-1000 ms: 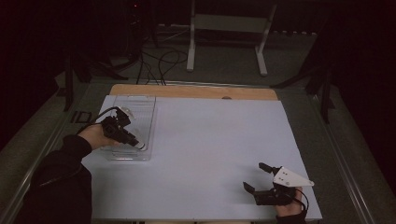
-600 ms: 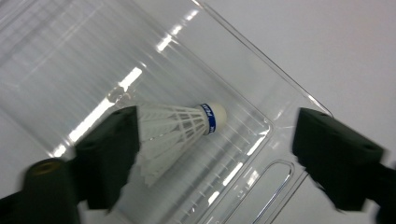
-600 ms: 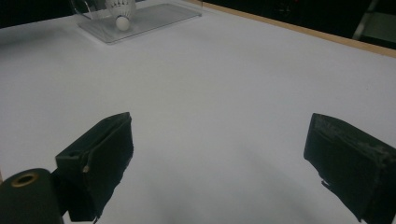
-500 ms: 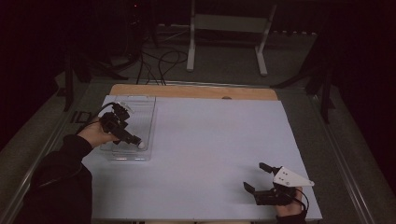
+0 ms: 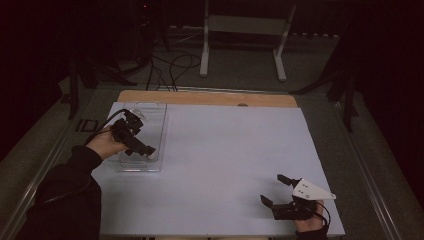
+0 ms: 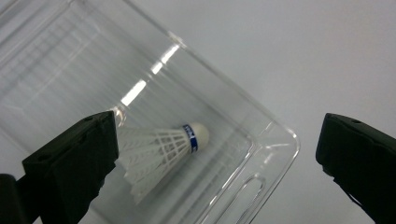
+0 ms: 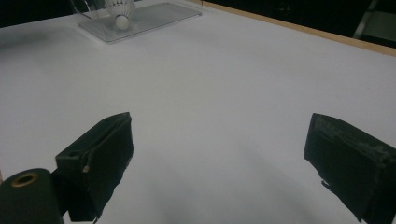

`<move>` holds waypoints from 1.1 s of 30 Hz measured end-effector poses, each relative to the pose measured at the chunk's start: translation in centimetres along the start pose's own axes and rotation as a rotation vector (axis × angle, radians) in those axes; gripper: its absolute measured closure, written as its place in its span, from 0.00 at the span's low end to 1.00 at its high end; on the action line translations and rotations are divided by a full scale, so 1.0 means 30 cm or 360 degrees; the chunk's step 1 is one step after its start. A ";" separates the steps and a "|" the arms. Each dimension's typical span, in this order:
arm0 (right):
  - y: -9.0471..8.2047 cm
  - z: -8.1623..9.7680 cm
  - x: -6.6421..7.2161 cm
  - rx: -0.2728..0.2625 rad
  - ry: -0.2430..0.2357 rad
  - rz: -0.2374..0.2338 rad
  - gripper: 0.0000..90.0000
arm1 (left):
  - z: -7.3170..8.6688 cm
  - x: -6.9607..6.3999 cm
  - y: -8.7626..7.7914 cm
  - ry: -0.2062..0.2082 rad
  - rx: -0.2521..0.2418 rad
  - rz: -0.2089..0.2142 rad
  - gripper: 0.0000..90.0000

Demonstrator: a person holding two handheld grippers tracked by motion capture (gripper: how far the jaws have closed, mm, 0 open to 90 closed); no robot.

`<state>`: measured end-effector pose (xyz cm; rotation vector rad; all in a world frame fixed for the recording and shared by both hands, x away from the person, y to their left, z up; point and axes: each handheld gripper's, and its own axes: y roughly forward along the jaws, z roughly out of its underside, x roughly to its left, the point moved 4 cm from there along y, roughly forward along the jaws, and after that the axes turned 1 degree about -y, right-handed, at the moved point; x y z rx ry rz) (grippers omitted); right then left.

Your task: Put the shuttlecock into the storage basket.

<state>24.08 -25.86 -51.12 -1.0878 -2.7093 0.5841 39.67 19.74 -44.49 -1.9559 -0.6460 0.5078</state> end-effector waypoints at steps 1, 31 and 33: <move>0.000 0.000 0.000 0.0000 0.0000 0.0000 0.09 | 0.000 0.000 0.000 0.0000 0.0000 0.0000 0.00; 0.000 0.001 0.000 -0.0003 0.0010 -0.0005 0.09 | -0.093 -0.169 0.018 0.0222 -0.0172 0.0015 0.00; 0.000 0.001 -0.001 -0.0003 0.0007 -0.0007 0.09 | -0.099 -0.183 0.017 0.0224 -0.0189 0.0038 0.00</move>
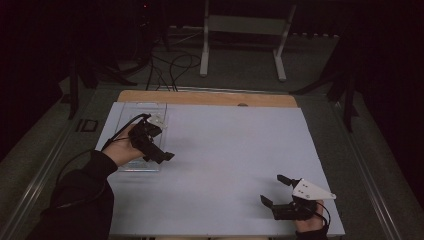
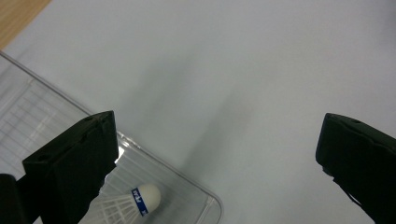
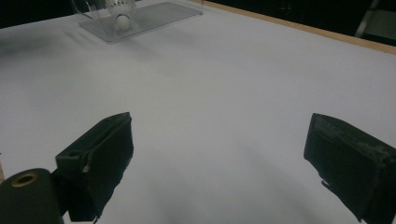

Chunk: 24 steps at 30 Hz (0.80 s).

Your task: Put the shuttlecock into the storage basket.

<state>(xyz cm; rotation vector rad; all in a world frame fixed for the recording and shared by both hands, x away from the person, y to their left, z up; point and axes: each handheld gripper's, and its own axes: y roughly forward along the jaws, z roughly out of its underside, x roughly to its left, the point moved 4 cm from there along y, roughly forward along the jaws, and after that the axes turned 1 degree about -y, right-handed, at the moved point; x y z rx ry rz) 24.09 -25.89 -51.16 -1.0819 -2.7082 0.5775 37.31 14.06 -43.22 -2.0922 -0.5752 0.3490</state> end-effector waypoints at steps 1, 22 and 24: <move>0.000 0.000 0.000 -0.0002 0.0001 -0.0002 0.09 | -0.004 -0.005 0.000 0.0004 0.0002 0.0006 0.00; 0.000 -0.006 0.000 -0.0019 -0.0020 0.0003 0.09 | -0.070 -0.117 0.049 0.0102 -0.0062 0.0146 0.00; 0.000 -0.005 0.001 -0.0017 -0.0021 0.0001 0.09 | -0.073 -0.125 0.055 0.0102 -0.0072 0.0154 0.00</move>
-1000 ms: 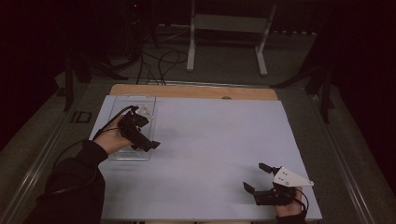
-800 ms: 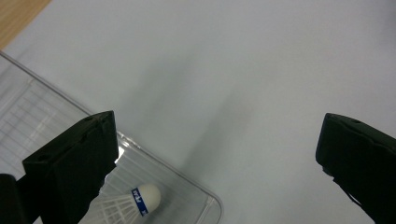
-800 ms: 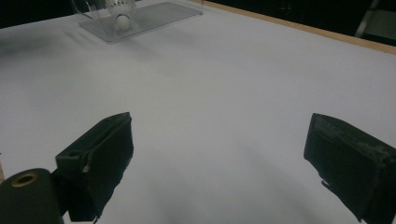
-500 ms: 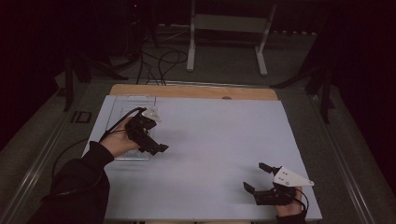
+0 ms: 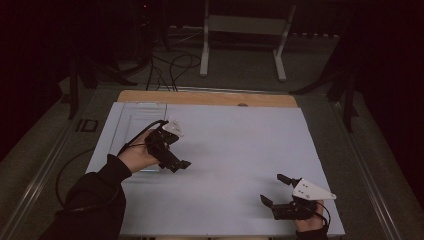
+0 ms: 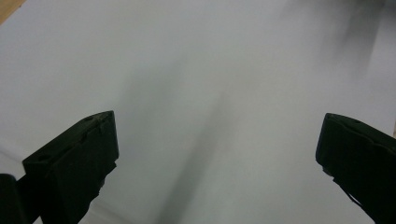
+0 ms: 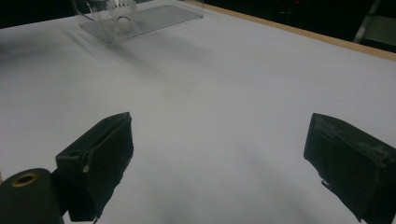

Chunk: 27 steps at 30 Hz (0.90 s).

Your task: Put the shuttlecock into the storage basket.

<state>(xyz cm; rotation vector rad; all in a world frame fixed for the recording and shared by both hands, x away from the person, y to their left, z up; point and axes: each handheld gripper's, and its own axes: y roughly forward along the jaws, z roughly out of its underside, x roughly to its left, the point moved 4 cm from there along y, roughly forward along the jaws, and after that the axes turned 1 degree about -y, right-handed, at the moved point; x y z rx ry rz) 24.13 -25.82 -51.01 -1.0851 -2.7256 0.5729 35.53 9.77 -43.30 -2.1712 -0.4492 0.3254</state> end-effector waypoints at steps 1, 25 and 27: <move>0.000 0.000 0.000 0.0000 0.0001 0.0001 0.09 | -0.001 -0.004 0.003 0.0012 0.0001 0.0007 0.00; 0.002 0.001 0.004 0.0014 0.0000 -0.0003 0.09 | 0.003 -0.115 0.066 0.0141 -0.0019 0.0111 0.00; 0.002 0.001 0.005 0.0014 0.0000 -0.0003 0.09 | 0.012 -0.125 0.070 0.0156 -0.0035 0.0121 0.00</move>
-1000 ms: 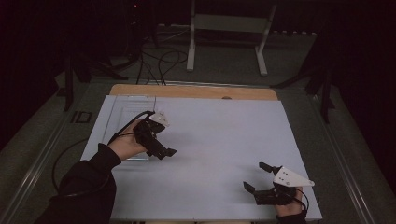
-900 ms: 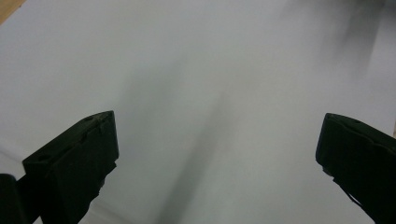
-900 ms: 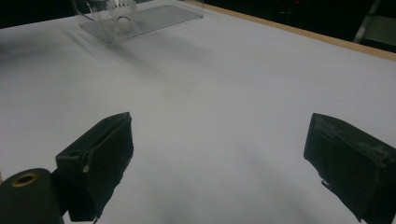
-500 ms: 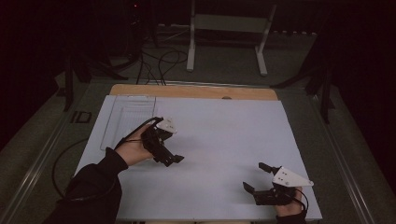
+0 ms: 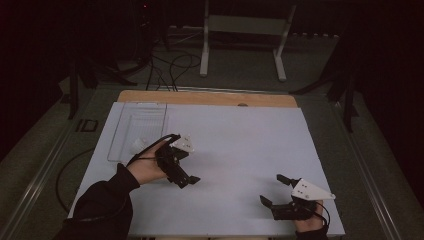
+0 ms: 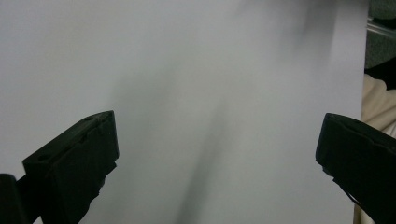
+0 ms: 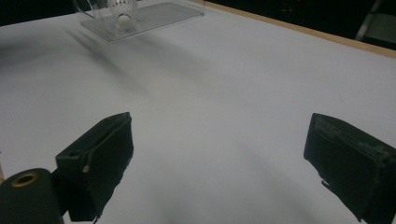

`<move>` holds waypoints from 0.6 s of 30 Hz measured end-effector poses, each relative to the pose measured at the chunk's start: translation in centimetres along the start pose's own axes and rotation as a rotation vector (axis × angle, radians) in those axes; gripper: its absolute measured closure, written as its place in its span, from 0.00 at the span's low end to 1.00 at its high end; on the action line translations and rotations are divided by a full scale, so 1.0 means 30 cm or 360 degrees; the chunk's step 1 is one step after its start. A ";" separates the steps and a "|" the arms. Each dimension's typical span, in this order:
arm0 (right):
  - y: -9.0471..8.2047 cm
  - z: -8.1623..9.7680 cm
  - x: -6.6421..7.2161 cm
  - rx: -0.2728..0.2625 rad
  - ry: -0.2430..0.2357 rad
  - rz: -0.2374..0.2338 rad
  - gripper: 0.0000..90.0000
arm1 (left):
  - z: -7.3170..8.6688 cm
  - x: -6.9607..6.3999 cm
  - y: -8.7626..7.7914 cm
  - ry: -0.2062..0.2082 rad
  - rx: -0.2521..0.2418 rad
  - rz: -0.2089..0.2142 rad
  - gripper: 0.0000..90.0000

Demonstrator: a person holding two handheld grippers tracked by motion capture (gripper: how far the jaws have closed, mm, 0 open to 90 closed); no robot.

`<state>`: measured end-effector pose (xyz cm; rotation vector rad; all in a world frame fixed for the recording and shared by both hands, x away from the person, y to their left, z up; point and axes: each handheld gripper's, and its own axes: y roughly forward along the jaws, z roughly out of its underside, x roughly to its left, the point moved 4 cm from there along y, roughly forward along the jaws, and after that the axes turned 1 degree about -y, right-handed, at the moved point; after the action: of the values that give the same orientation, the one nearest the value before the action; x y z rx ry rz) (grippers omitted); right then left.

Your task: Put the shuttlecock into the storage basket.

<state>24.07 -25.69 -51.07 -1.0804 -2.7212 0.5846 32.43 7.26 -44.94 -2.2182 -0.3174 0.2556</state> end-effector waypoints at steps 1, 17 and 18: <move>0.000 0.000 0.000 -0.0001 0.0000 -0.0002 0.09 | 0.005 -0.005 0.002 -0.0003 -0.0006 0.0005 0.00; 0.002 0.001 0.000 -0.0003 -0.0001 -0.0004 0.09 | 0.103 -0.045 0.042 0.0011 0.0011 0.0041 0.00; 0.002 0.001 0.000 -0.0002 -0.0001 -0.0003 0.09 | 0.110 -0.046 0.044 0.0004 0.0005 0.0039 0.00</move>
<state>24.10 -25.68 -51.12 -1.0783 -2.7230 0.5834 30.33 8.46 -47.89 -2.2203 -0.2880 0.2662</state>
